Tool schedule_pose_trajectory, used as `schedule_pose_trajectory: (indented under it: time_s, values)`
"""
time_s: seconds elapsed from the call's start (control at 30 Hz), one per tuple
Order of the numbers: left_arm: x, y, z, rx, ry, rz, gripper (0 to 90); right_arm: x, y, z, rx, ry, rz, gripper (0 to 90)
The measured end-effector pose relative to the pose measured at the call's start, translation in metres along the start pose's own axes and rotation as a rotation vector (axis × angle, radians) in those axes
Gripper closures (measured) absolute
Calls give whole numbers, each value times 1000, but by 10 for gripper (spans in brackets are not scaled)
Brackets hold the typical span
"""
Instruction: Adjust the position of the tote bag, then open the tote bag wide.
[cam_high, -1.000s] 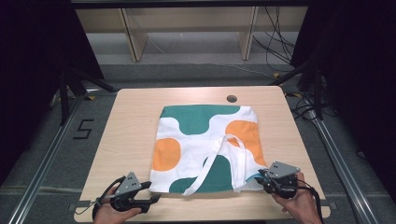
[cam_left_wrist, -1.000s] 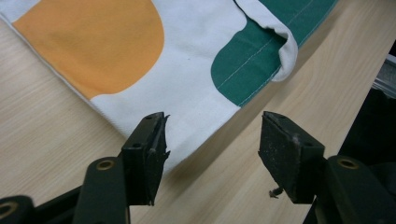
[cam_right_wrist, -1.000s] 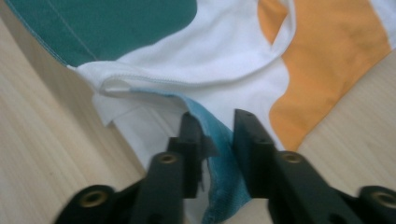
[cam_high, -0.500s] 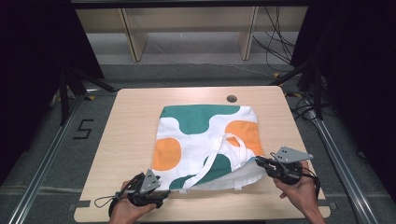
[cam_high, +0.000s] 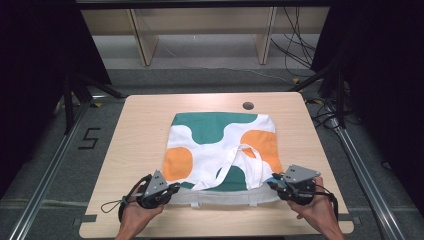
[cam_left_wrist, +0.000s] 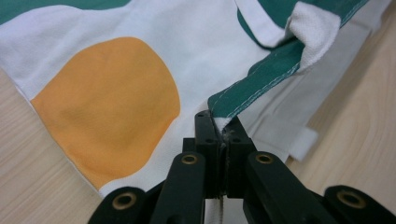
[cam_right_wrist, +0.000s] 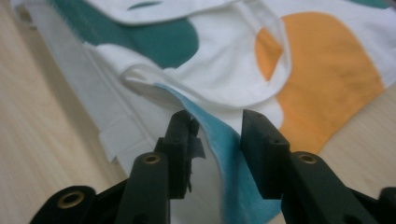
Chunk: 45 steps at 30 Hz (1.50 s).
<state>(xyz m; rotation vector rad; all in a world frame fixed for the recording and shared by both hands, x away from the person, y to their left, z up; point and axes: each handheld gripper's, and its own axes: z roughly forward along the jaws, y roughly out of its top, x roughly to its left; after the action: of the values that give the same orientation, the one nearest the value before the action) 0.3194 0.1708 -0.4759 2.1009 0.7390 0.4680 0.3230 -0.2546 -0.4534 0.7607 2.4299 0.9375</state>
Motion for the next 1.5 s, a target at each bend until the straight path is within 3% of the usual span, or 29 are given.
schedule_pose_trajectory:
  time_s: [0.03, 0.07, 0.1, 0.13, 0.2, 0.27, 0.3, 0.33, 0.4, 0.43, 0.57, 0.63, 0.7, 0.73, 0.77, 0.8, 0.83, 0.9, 0.97, 1.0, 1.07, 1.1, 1.13, 1.17, 1.27, 1.3, 1.33, 1.4, 1.5]
  values:
    - [3, 3, -3, -2, -11, 7, 873, 7, -1, 9, 52, 19, -11, 559]
    - [4, 4, -2, -30, -18, -3, 872, 10, -1, 14, 77, 23, -21, 570]
    - [3, 4, -1, -33, -20, -29, 869, 12, -1, 18, 93, 24, -44, 635]
    - [3, 3, -1, -33, -23, -25, 863, 12, -1, 21, 108, 31, -74, 742]
    - [6, -3, -1, -13, -20, -23, 788, 9, -1, 21, 123, 32, -130, 873]
    - [6, -6, 0, -17, -15, -26, 721, 5, 0, 17, 93, 44, -109, 882]
    - [3, -16, 3, -1, -13, -21, 667, 3, 2, 13, 59, 39, -94, 883]
    - [4, -19, 2, 30, -9, 11, 619, 2, 5, 9, 37, 37, -73, 883]
    - [3, -25, 4, 47, 37, 37, 563, -2, 11, 4, -6, 38, -59, 884]
    - [4, -26, 2, 86, 77, 79, 510, -4, 14, 2, -24, 36, -52, 884]
    - [3, -31, 3, 100, 101, 85, 439, -11, 29, -4, -80, 37, -39, 883]
    - [7, -31, 4, 79, 97, 69, 471, -13, 35, -7, -104, 47, -36, 883]
    - [10, -28, 2, 15, 80, 28, 554, -15, 39, -10, -121, 47, -27, 883]
    - [11, -26, 0, 4, 73, 57, 631, -16, 40, -12, -124, 47, -30, 883]
    - [11, -26, 0, 4, 73, 57, 695, -16, 42, -14, -131, 45, -17, 883]
    - [11, -25, -1, -18, 84, 72, 695, -16, 42, -14, -131, 45, -17, 883]
    - [9, -20, -3, -40, 87, 80, 810, -16, 43, -15, -134, 42, -33, 883]
    - [9, -15, -8, -64, 67, 79, 856, -17, 43, -15, -137, 44, -31, 883]
    - [10, -14, -10, -89, 54, 75, 860, -17, 42, -16, -141, 34, -28, 883]
    - [11, -10, -15, -110, 46, 50, 866, -21, 41, -20, -148, 47, -17, 883]
    - [10, -5, -20, -110, 38, 46, 869, -21, 42, -21, -151, 45, -11, 883]
    - [8, -3, -24, -120, 16, 17, 869, -21, 43, -21, -154, 37, -16, 883]
    - [9, 0, -29, -139, -10, 18, 869, -22, 44, -24, -151, 34, -23, 883]
    - [7, 2, -33, -147, -32, -17, 869, -21, 45, -26, -154, 29, 0, 883]
    - [6, 10, -46, -148, -61, -19, 870, -21, 49, -34, -177, 34, -12, 883]
    - [3, 14, -52, -145, -59, -46, 870, -21, 49, -34, -177, 34, -12, 883]
    - [2, 21, -59, -143, -54, -29, 869, -23, 55, -42, -176, 47, -37, 883]
    - [2, 37, -72, -165, -61, -46, 867, -25, 60, -47, -184, 50, -45, 883]
    - [4, 50, -80, -177, -67, -20, 867, -32, 70, -56, -207, 56, -23, 884]
